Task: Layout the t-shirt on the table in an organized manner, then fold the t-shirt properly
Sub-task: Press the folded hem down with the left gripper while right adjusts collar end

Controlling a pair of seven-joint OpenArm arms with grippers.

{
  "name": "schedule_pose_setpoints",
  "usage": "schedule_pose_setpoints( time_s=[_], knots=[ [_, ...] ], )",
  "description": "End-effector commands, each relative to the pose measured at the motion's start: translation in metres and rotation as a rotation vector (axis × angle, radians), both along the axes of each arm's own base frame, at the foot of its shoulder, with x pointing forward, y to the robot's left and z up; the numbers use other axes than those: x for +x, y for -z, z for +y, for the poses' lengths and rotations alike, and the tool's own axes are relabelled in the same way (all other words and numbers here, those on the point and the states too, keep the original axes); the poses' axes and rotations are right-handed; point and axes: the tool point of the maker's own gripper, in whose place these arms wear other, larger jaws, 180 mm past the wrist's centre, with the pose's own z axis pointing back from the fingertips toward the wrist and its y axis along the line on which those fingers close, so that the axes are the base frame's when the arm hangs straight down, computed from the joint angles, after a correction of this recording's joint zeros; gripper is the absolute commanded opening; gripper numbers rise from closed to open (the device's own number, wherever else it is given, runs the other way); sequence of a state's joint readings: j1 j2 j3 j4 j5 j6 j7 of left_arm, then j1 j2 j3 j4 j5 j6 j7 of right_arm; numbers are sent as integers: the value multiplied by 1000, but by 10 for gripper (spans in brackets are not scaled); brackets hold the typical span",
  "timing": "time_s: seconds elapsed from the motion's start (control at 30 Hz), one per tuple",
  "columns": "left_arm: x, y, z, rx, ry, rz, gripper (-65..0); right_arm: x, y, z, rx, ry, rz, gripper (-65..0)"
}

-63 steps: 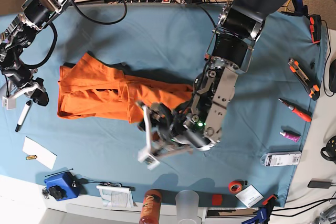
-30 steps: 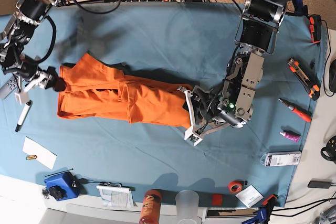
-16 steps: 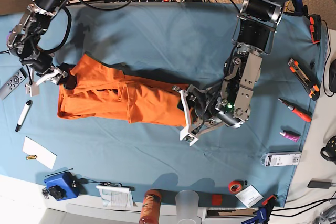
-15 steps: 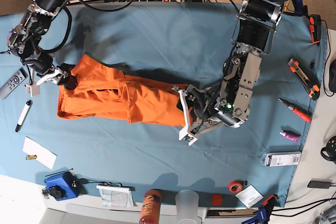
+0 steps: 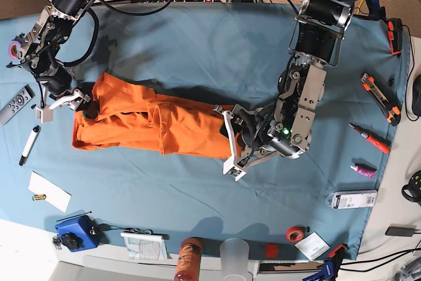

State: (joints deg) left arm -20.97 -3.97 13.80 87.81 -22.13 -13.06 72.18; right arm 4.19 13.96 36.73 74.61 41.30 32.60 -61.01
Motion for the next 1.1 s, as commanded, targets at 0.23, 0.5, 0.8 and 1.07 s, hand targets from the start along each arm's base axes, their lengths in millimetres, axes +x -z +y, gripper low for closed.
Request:
schedule_pose_setpoints(
  time_s=[0.23, 0.5, 0.8, 1.07],
  knots=[
    [11, -19, -6, -30, 4, -55, -371, 1, -4, -7, -28, -1, 15, -442],
    [12, -20, -6, -33, 3, -59, -371, -2, -14, -10, -83, -124, 55, -393],
    [13, -20, -7, -38, 2, -65, -371, -1, -45, -48, -188, -160, 83, -359],
    [10, -17, -7, -39, 2, -56, -371, 5, -56, -62, -177, -99, 31, -359]
  ],
)
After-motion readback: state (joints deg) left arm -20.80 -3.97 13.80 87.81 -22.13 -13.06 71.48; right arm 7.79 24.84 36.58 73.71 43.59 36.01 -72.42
